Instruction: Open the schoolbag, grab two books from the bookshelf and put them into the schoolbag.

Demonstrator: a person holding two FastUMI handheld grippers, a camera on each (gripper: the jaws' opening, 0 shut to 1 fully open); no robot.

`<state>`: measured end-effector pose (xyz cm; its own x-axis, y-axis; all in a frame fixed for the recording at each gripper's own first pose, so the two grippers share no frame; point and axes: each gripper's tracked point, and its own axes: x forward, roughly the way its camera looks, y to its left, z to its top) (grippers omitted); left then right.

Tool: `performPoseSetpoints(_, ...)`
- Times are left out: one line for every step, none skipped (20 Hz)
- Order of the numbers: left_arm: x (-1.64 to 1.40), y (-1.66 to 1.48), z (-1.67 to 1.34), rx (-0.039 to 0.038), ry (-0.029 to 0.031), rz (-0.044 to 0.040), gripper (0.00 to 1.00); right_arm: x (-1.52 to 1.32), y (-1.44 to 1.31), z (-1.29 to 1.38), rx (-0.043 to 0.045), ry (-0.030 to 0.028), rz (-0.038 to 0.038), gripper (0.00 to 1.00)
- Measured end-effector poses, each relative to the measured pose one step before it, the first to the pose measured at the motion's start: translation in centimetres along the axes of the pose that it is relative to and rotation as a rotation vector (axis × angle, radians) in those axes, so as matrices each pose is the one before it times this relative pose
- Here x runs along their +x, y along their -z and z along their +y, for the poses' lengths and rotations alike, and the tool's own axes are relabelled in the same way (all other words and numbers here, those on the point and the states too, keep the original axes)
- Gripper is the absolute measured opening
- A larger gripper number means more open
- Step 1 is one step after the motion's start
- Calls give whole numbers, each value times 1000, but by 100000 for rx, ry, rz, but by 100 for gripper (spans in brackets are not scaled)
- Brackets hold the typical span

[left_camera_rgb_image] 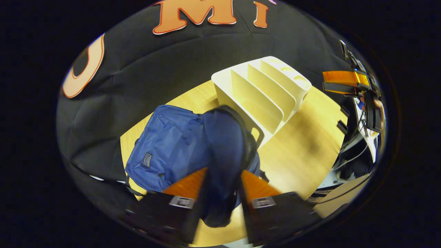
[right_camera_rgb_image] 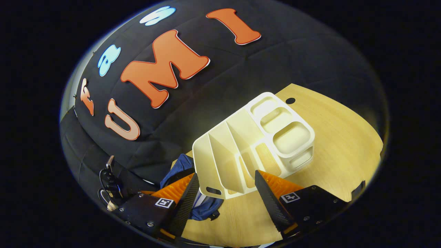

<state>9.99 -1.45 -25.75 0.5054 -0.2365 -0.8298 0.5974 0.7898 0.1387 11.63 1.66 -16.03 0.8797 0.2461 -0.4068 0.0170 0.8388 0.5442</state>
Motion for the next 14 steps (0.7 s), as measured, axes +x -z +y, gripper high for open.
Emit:
performPoseSetpoints(-439, -337, -534, -2030, -1904, -1845, 77, -658, -496, -550, -960, -778, 625, 96)
performPoseSetpoints(-785, -810, -531, -2021, -2948, -2937, 100, -515, -591, -431, -733, -795, 142, 97)
performPoseSetpoints(-355, -772, -400, -1791, -3670, -3116, 99, -545, -513, -285, -621, -893, -113, 97)
performPoseSetpoints(-906, -988, -556, -1908, -3165, -3671, 99, -596, -650, -172, -873, -1188, -295, 97)
performPoseSetpoints(-1183, -1096, -724, -2576, -2048, -4461, 99, -670, -543, -155, -1697, -1127, -271, 97)
performPoseSetpoints(-1020, -1063, -921, -3131, -1111, -4702, 99, -644, -588, -69, -2654, -707, -373, 97)
performPoseSetpoints(-719, -1068, -931, -3506, -1438, -4877, 99, -569, -606, -222, -3531, 24, -723, 97)
performPoseSetpoints(-758, -1146, -744, -3359, -2094, -5210, 99, -624, -699, -253, -3957, 387, -1302, 97)
performPoseSetpoints(-876, -1213, -536, -3016, -2047, -6078, 99, -766, -911, 94, -4129, 288, -2293, 97)
performPoseSetpoints(-846, -1619, -438, -2120, -3007, -7403, 99, -721, -1004, 80, -3855, 545, -2857, 97)
performPoseSetpoints(-871, -1431, 112, -530, -2454, -8034, 98, -684, -1019, 34, -3444, 832, -3276, 97)
performPoseSetpoints(-886, -1583, -371, 161, -1777, -7432, 98, -612, -1056, 31, -2961, 1148, -3615, 97)
performPoseSetpoints(-1167, -1379, -681, 262, -1356, -5160, 98, -674, -940, 148, -3030, 1357, -3217, 97)
performPoseSetpoints(-1232, -1141, -498, 306, -1249, -3730, 98, -640, -999, 86, -3210, 1252, -3942, 97)
